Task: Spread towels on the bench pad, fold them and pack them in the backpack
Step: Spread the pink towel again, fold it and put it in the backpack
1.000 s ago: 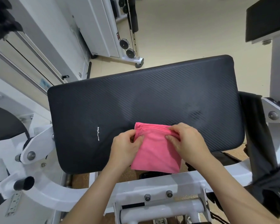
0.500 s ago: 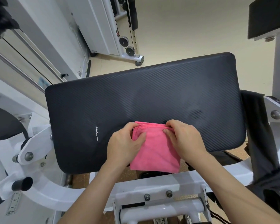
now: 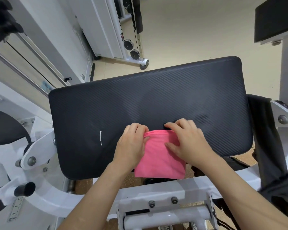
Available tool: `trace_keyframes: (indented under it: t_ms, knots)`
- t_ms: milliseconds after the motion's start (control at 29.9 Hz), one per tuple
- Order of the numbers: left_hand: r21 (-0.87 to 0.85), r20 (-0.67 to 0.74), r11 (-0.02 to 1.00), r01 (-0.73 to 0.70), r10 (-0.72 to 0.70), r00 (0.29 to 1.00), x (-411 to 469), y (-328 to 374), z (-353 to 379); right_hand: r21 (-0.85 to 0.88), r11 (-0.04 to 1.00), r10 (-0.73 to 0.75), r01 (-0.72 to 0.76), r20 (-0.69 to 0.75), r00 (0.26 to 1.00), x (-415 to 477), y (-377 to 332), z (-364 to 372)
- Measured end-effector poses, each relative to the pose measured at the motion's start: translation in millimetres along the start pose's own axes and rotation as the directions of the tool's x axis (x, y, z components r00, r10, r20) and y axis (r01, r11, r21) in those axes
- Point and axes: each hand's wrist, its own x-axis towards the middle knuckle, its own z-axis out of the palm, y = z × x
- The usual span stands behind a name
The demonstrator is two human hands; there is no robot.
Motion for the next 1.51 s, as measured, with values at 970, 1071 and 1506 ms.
trace_keyframes:
  t_ms: [970, 1071, 1506]
  knots:
    - [0.334, -0.005, 0.896, -0.293, 0.313, 0.950, -37, -10, -17, -0.265, 0.798, -0.568, 0.542, -0.026, 0.823, 5, -9, -12]
    - [0.358, 0.023, 0.897, -0.258, 0.268, 0.963, -49, -9, 5, -0.280, 0.797, -0.568, 0.534, -0.048, 0.822, -3, -2, 11]
    - [0.319, 0.122, 0.891, -0.323, 0.299, 0.946, -53, -17, 18, -0.437, 0.696, -0.609, 0.569, 0.060, 0.791, -10, 8, 27]
